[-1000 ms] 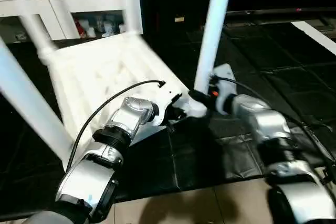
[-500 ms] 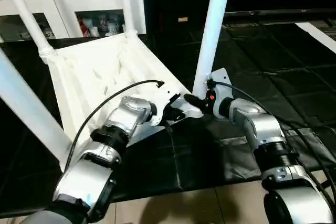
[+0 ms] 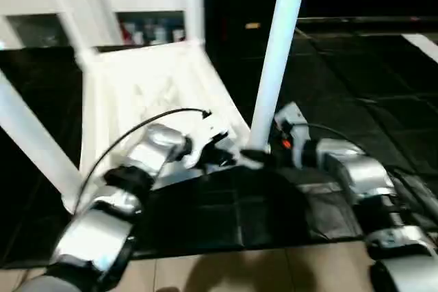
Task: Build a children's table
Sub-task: Rotate leg to tighten
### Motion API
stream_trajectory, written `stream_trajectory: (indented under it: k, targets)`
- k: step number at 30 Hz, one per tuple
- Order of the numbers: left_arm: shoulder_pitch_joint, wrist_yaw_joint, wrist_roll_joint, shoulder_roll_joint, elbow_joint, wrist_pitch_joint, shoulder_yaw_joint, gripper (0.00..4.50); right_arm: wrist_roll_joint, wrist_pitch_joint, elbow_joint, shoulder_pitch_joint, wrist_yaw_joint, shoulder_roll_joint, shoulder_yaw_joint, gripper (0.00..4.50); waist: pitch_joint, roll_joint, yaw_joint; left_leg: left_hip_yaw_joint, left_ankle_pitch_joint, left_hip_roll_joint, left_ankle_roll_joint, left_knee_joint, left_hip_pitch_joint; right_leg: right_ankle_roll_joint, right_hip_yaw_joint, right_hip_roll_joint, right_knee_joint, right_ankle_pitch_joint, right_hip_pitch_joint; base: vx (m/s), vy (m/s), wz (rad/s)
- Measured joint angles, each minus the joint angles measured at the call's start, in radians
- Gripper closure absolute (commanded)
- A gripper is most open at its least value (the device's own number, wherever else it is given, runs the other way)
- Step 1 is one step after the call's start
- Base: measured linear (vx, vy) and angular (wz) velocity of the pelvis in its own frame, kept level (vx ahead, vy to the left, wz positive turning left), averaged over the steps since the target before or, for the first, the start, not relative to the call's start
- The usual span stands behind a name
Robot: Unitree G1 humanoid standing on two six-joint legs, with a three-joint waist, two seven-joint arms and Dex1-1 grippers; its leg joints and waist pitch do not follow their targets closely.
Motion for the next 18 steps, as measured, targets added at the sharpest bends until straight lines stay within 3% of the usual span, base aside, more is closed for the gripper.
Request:
stream_trajectory:
  k: [4, 12, 18]
  targets:
    - [0.003, -0.095, -0.004, 0.033, -0.032, -0.023, -0.018, 4.5, 0.036, 0.0, -0.04, 0.011, 0.156, -0.075, 0.036, 0.02, 0.0, 0.0, 0.015, 0.0, 0.0, 0.0, 0.0, 0.001, -0.001, 0.0, 0.0, 0.0, 0.0, 0.0, 0.0, 0.0, 0.0, 0.0]
    - [0.024, -0.226, -0.012, 0.062, -0.062, -0.058, -0.062, 4.5, 0.039, -0.015, -0.044, 0.013, 0.302, -0.124, 0.089, 0.02, 0.0, 0.0, 0.019, 0.0, -0.001, 0.0, 0.0, 0.003, -0.002, 0.0, 0.0, -0.001, 0.001, 0.0, 0.0, 0.0, 0.0, 0.0]
    - [0.031, -0.273, -0.012, 0.065, -0.096, -0.059, -0.078, 4.5, 0.042, -0.044, -0.035, 0.009, 0.346, -0.12, 0.111, 0.54, 0.0, -0.001, 0.016, 0.0, -0.001, 0.0, 0.001, 0.003, -0.002, 0.0, 0.0, -0.001, 0.002, 0.0, 0.0, 0.0, 0.0, 0.0]
